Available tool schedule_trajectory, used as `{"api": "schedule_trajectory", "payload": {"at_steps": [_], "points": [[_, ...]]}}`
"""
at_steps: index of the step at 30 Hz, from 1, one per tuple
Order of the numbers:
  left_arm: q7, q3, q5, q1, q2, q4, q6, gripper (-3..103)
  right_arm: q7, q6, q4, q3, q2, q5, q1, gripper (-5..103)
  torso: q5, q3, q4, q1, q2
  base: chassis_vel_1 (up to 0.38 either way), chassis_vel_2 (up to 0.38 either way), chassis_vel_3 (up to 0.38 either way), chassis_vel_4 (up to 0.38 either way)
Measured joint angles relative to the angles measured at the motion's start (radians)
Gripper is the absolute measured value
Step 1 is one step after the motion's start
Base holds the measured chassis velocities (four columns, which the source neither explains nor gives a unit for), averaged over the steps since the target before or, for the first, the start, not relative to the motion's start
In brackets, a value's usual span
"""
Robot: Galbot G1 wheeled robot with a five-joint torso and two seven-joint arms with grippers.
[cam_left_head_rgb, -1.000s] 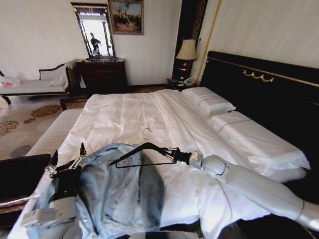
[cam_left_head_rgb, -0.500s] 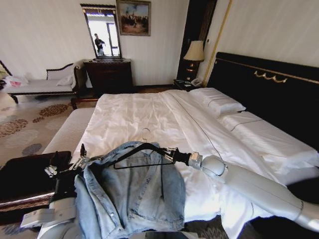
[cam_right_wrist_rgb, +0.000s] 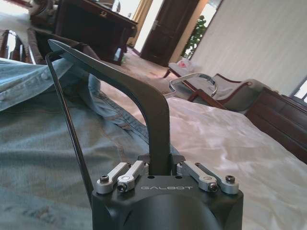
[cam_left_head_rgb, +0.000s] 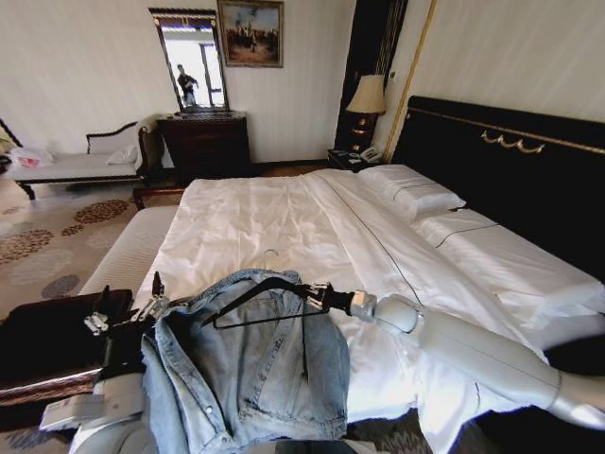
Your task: Pick up the clothes from the bed and hang them on the clothes hanger.
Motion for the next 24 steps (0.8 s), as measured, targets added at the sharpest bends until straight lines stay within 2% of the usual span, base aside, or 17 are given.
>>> {"api": "schedule_trajectory", "payload": {"at_steps": [2, 3, 7, 8, 12, 13, 20, 24], "points": [[-0.001, 0.0, -0.002, -0.011, 0.0, 0.0, 0.003, 100, 0.024, -0.028, -0.003, -0.074, 0.027, 0.003, 0.075, 20, 0.0003, 0.0, 0.0001, 0.0, 0.0, 0.0, 0.0, 0.0, 0.0], [-0.001, 0.0, -0.002, -0.011, 0.0, 0.0, 0.003, 100, 0.024, -0.028, -0.003, -0.074, 0.027, 0.003, 0.075, 20, 0.0003, 0.0, 0.0001, 0.0, 0.0, 0.0, 0.0, 0.0, 0.0], [-0.002, -0.006, -0.011, -0.035, 0.0, 0.0, 0.009, 100, 0.1, -0.086, -0.052, -0.252, 0.124, 0.036, 0.223, 20, 0.0005, 0.0, -0.0001, 0.0, 0.0, 0.0, 0.0, 0.0, 0.0], [-0.002, -0.006, -0.011, -0.035, 0.0, 0.0, 0.009, 100, 0.1, -0.086, -0.052, -0.252, 0.124, 0.036, 0.223, 20, 0.0005, 0.0, -0.0001, 0.0, 0.0, 0.0, 0.0, 0.0, 0.0], [-0.009, -0.016, -0.034, -0.047, 0.0, 0.0, 0.022, 100, 0.177, -0.125, -0.134, -0.382, 0.231, 0.072, 0.31, 20, 0.0005, 0.0, -0.0001, 0.0, 0.0, 0.0, 0.0, 0.0, 0.0], [-0.009, -0.016, -0.034, -0.047, 0.0, 0.0, 0.022, 100, 0.177, -0.125, -0.134, -0.382, 0.231, 0.072, 0.31, 20, 0.0005, 0.0, -0.0001, 0.0, 0.0, 0.0, 0.0, 0.0, 0.0], [-0.017, -0.027, -0.059, -0.057, 0.005, 0.0, 0.032, 100, 0.28, -0.176, -0.262, -0.501, 0.369, 0.133, 0.395, 20, 0.0006, 0.0, -0.0001, 0.0, 0.0, 0.0, 0.0, 0.0, 0.0], [-0.02, -0.029, -0.072, -0.064, 0.013, 0.0, 0.033, 100, 0.323, -0.194, -0.308, -0.533, 0.411, 0.151, 0.427, 20, 0.0006, 0.0, -0.0002, 0.0, 0.0, 0.0, 0.0, 0.0, 0.0]]}}
